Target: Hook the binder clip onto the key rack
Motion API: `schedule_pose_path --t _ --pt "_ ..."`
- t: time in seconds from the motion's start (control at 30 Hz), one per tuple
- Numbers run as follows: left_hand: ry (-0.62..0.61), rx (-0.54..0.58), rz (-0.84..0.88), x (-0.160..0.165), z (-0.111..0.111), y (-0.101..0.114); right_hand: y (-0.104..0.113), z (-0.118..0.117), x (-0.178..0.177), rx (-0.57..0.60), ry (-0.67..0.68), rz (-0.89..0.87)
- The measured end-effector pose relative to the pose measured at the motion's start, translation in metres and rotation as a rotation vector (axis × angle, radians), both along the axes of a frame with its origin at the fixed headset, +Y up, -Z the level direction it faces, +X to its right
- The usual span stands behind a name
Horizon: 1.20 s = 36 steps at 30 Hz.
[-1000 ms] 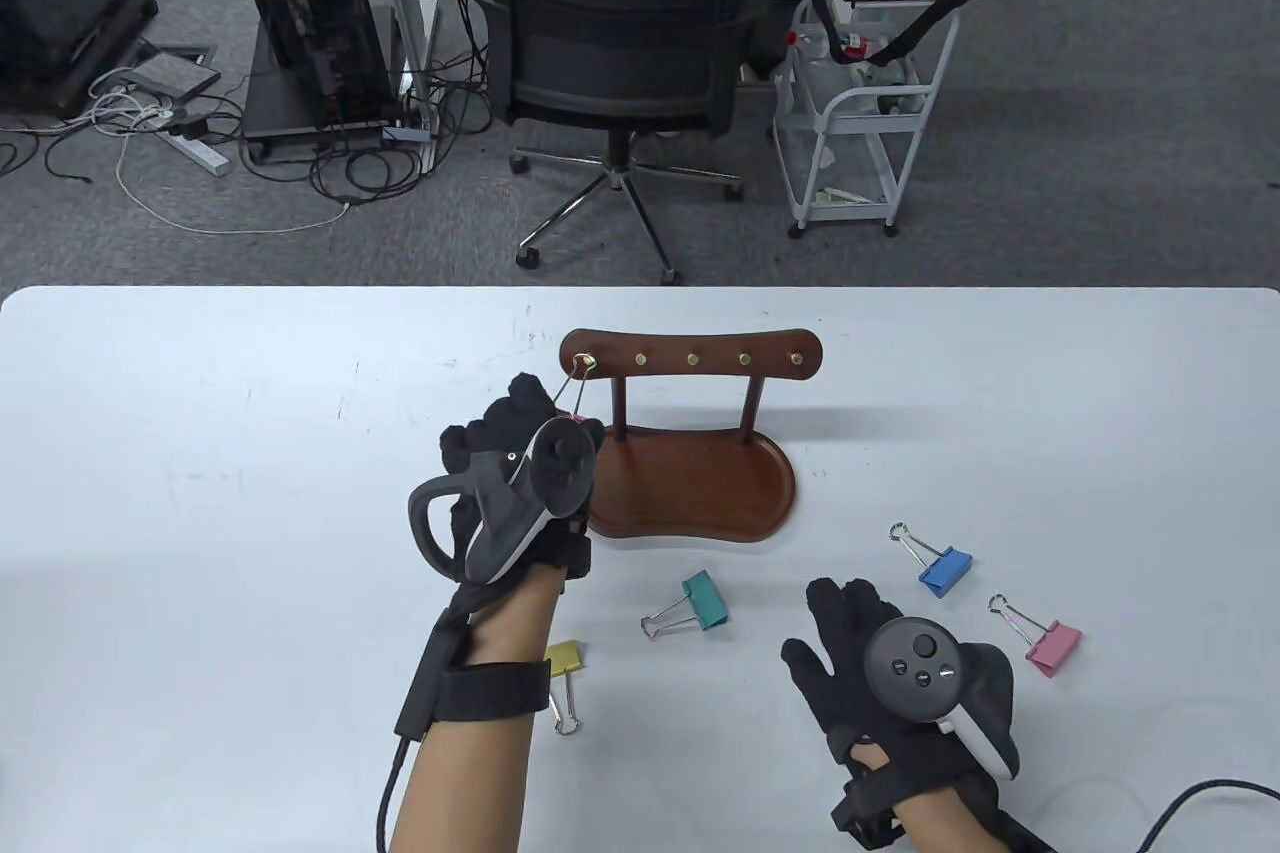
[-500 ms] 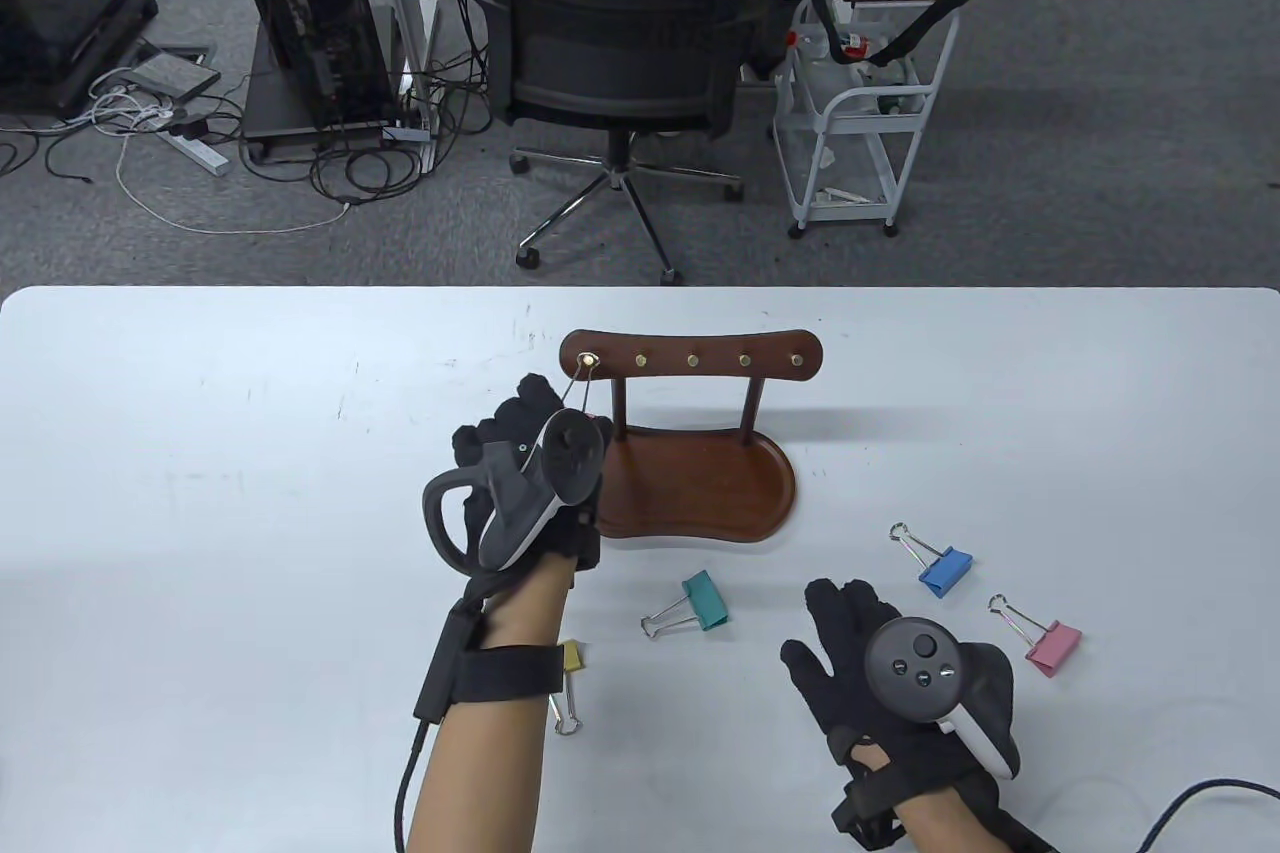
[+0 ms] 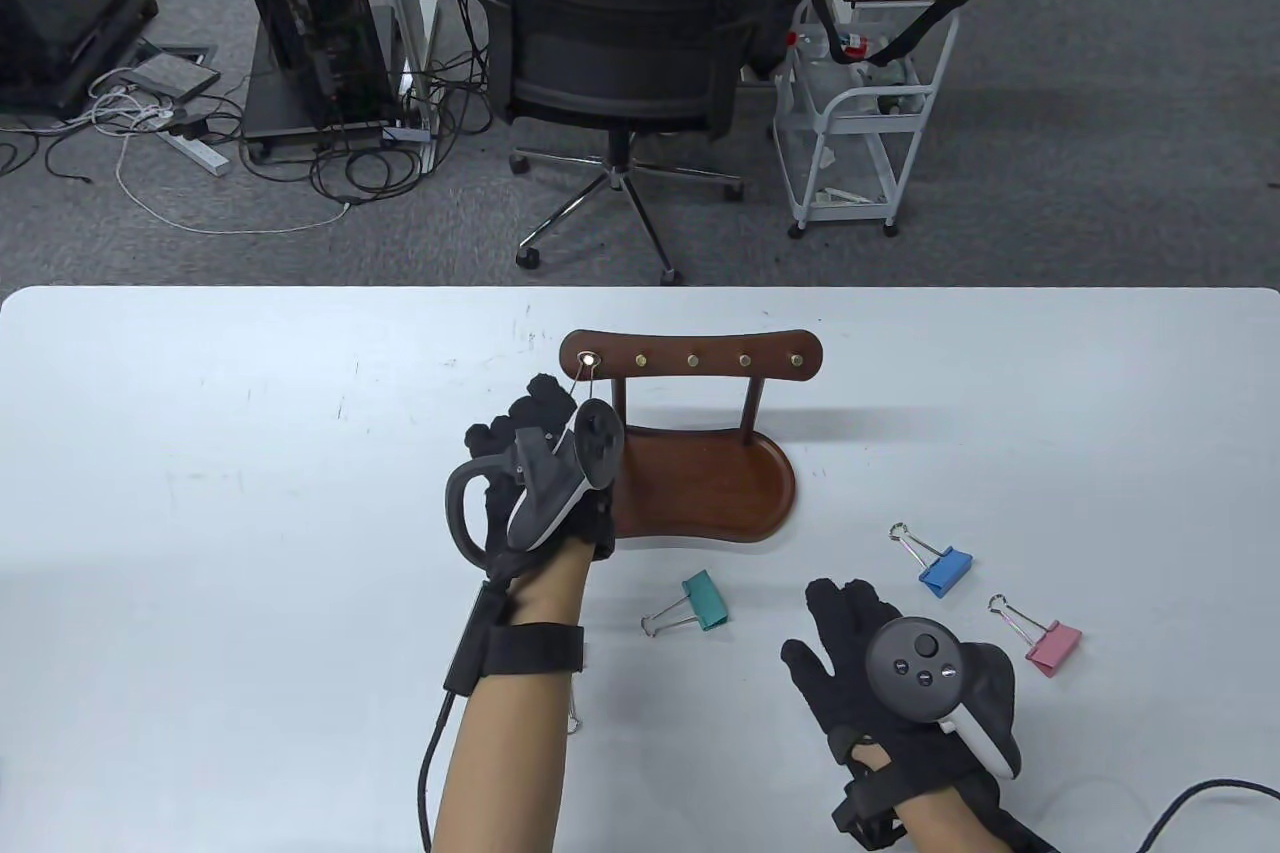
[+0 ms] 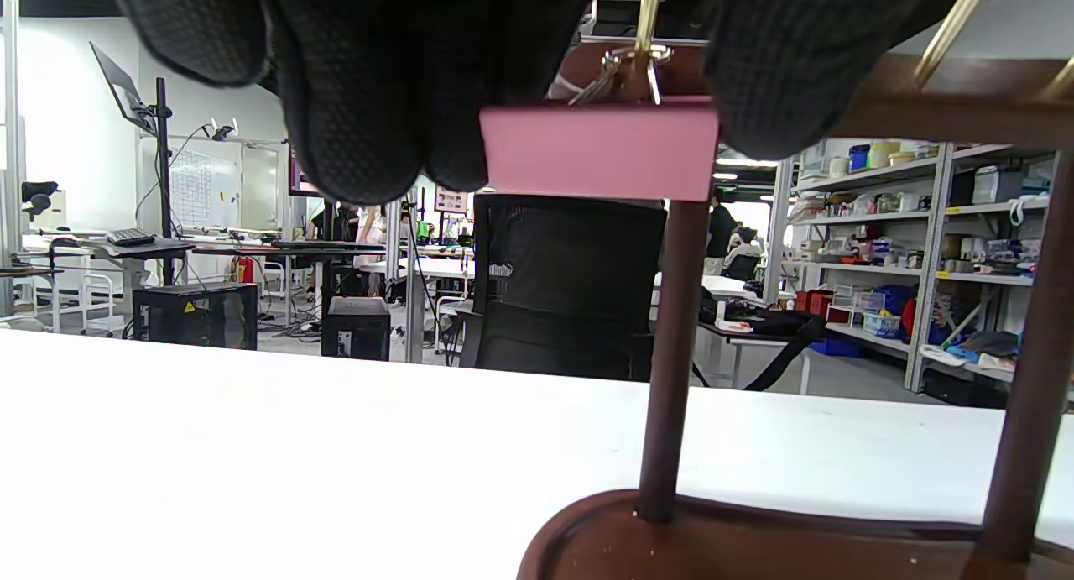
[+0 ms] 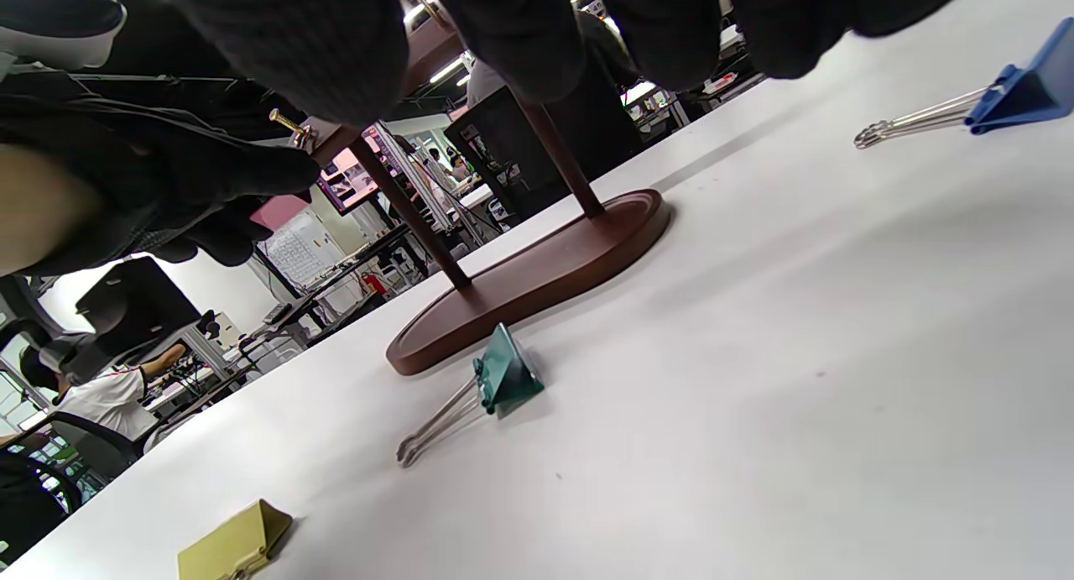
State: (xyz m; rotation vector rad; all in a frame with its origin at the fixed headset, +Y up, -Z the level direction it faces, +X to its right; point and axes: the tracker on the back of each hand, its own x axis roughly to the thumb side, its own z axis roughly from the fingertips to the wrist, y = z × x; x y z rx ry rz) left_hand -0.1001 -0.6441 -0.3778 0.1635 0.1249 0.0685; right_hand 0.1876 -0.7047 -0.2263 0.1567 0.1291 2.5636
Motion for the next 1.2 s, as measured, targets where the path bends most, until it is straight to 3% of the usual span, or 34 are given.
schedule_pose_path --t 0.47,0.73,0.97,1.2 --pt "0.008 -0.025 -0.04 0.004 -0.005 -0.006 0.0 0.001 -0.001 -0.002 0.008 -0.001" --pt "0.0 -0.016 -0.045 -0.006 0.004 -0.001 0.0 0.001 -0.001 -0.001 0.009 0.0" --pt "-0.048 -0.008 -0.051 -0.008 0.023 0.01 0.0 0.001 -0.002 -0.006 0.012 -0.003" --pt "-0.127 0.012 -0.056 -0.008 0.059 0.017 0.0 0.001 -0.002 -0.009 0.006 -0.004"
